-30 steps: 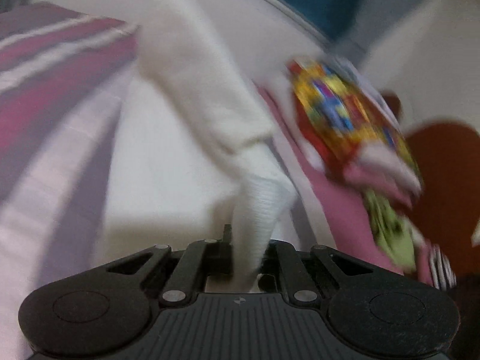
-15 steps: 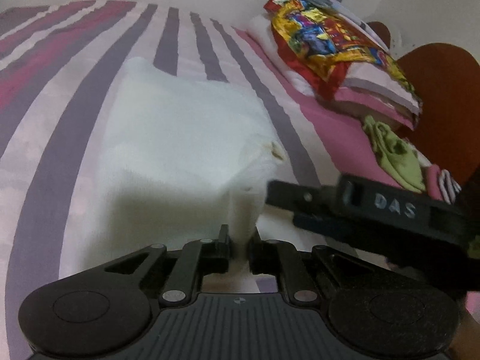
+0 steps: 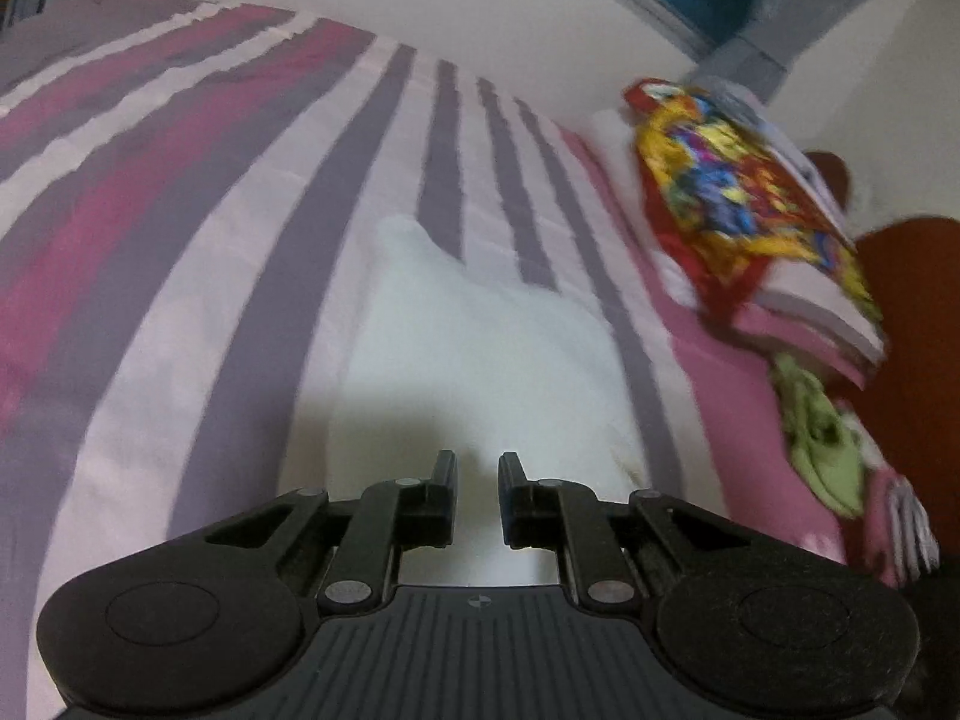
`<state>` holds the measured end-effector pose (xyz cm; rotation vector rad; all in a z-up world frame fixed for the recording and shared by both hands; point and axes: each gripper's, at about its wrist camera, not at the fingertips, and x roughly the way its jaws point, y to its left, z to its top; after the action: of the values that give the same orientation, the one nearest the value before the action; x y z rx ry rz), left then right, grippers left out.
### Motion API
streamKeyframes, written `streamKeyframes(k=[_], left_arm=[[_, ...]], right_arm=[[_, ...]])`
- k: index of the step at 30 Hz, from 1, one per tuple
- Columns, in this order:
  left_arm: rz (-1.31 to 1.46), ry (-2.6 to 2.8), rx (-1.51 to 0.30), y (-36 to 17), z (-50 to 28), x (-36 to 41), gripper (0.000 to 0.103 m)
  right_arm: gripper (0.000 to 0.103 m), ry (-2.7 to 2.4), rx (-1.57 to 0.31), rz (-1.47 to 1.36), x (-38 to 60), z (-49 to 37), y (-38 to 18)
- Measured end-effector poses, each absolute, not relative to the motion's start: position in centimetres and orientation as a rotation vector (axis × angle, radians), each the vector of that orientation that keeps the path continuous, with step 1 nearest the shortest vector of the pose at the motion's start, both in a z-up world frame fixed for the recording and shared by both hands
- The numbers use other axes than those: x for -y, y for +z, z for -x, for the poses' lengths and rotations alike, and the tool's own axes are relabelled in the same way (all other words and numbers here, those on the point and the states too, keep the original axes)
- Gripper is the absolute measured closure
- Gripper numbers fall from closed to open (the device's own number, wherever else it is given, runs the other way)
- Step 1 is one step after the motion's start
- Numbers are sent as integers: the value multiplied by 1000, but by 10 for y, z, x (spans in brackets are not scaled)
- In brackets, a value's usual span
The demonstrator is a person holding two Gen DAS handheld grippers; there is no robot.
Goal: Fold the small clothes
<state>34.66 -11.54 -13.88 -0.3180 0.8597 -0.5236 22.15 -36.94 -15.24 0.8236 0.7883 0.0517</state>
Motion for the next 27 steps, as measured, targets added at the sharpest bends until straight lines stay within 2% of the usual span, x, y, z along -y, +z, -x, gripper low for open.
streamKeyframes(k=[2,4,7,10,11,13,15,18,20,23,24,25,27], left_arm=[[311,-527,-875,-144,-371,129,91],[306,-511,-897,-155,-390,142,91],[364,-472,-947,-180,-405,144,91],[365,-474,-929,-185,-399,145,91],[350,-479,-915,-182,-395,146,91],[332,-505,-895,-177,-386,146,91],[315,-513,-904,-182,-382,150,91],[307,-501,-896,-183,-378,152,91],[321,-500,-895,-176,-379,149,91],[315,-498,-844,-163,-383,145,91],[314,-488,-847,-163,-387,144,91],[323,-473,-859,-165,-394,144,91],[333,-451,-879,-173,-406,143,91]], right_arm=[[23,63,-774,-889,373,-225,-155],[28,49,-785,-863,373,-236,-155],[46,19,-854,-835,370,-254,-165],[74,-4,-873,-799,368,-258,-168],[95,-12,-884,-780,368,-256,-169],[95,-11,-874,-815,377,-244,-168],[95,-23,-792,-698,374,-229,-151],[95,-58,-892,-640,371,-233,-173],[86,-50,-877,-604,370,-235,-161],[64,-68,-783,-592,382,-238,-140],[50,-98,-764,-587,387,-244,-137],[43,-128,-757,-583,392,-254,-136],[42,-127,-772,-592,396,-274,-139]])
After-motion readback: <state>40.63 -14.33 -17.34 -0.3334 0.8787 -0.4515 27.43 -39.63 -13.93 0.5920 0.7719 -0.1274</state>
